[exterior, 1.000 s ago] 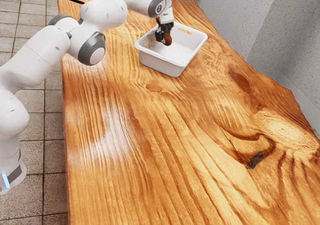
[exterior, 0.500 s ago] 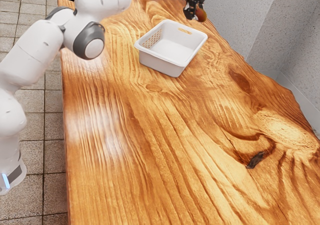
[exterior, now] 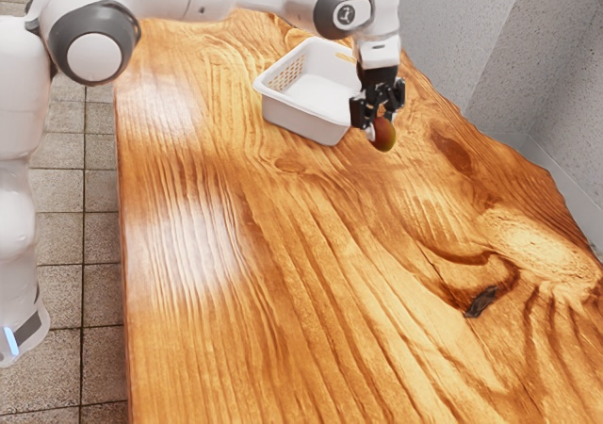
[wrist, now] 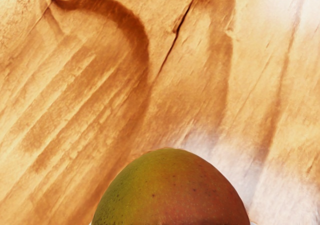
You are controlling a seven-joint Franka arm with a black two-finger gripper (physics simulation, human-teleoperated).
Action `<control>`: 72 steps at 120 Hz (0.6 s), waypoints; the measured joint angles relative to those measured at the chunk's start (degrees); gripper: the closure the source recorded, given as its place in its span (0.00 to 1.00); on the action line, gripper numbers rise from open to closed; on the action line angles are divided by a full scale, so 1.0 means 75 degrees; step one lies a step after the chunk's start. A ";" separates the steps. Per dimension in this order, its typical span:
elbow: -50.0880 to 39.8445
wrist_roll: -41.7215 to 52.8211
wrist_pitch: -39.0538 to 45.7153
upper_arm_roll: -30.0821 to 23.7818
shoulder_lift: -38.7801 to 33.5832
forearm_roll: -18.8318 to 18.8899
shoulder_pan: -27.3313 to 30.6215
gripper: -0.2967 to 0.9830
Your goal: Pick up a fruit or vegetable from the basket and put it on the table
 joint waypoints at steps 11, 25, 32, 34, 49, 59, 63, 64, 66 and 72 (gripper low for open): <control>-0.1139 -0.0312 -0.0058 -0.0323 -0.0557 -0.0062 -0.0031 0.60; -0.1965 -0.0676 -0.0102 -0.0606 -0.0719 -0.0215 -0.0060 0.61; -0.2084 -0.0835 -0.0116 -0.0679 -0.0732 -0.0257 -0.0054 0.60; -0.2101 -0.0877 -0.0121 -0.0701 -0.0734 -0.0266 -0.0046 0.60; -0.2137 -0.1150 -0.0395 -0.0761 -0.0649 -0.0346 -0.0033 0.42; -0.2127 -0.1309 -0.0673 -0.0745 -0.0609 -0.0424 -0.0010 0.34; -0.2112 -0.1377 -0.0779 -0.0741 -0.0606 -0.0441 -0.0001 0.32; -0.2107 -0.1395 -0.0805 -0.0740 -0.0605 -0.0444 0.0000 0.31; -0.2095 -0.1435 -0.0860 -0.0739 -0.0606 -0.0444 0.0003 0.30; -0.2064 -0.1552 -0.1003 -0.0760 -0.0605 -0.0440 0.0014 0.28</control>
